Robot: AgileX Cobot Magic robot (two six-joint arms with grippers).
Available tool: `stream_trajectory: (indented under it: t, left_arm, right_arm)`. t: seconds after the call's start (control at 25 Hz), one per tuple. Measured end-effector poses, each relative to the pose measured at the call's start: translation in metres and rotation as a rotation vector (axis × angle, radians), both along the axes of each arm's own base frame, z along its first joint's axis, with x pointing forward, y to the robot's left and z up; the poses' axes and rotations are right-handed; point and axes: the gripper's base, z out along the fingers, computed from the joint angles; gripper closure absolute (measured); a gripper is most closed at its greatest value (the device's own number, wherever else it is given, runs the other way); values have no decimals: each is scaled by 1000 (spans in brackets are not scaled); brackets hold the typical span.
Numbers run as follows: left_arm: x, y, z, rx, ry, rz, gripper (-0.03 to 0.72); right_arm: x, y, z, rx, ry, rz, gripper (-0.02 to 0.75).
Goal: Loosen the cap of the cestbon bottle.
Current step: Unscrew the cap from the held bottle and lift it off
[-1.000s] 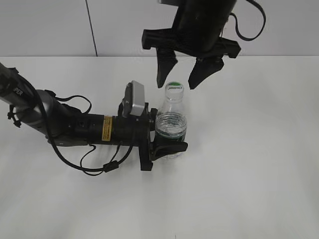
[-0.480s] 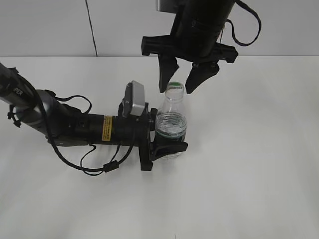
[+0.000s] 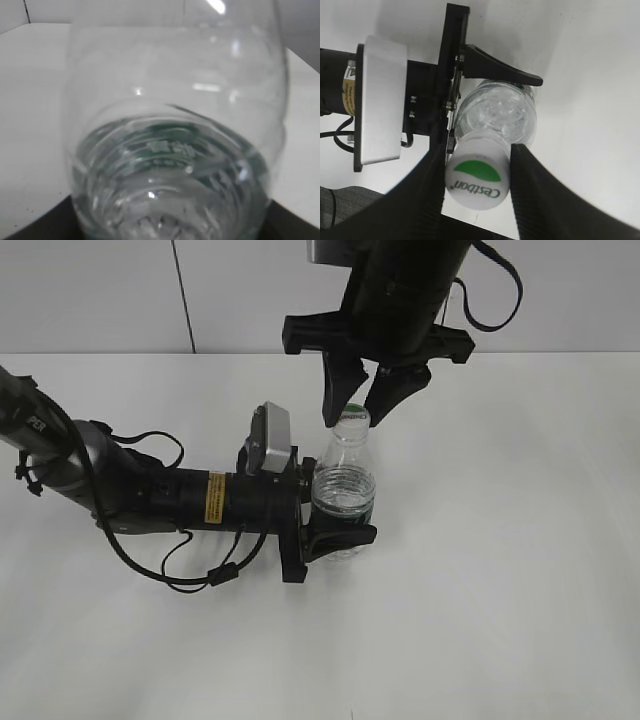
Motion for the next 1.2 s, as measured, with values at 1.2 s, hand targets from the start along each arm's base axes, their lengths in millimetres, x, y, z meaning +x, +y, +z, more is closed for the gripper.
stream_trajectory:
  t: [1.2]
  left_arm:
    - [0, 0, 0, 3, 2, 2, 278]
  right_arm:
    - [0, 1, 1, -61, -275, 927, 436]
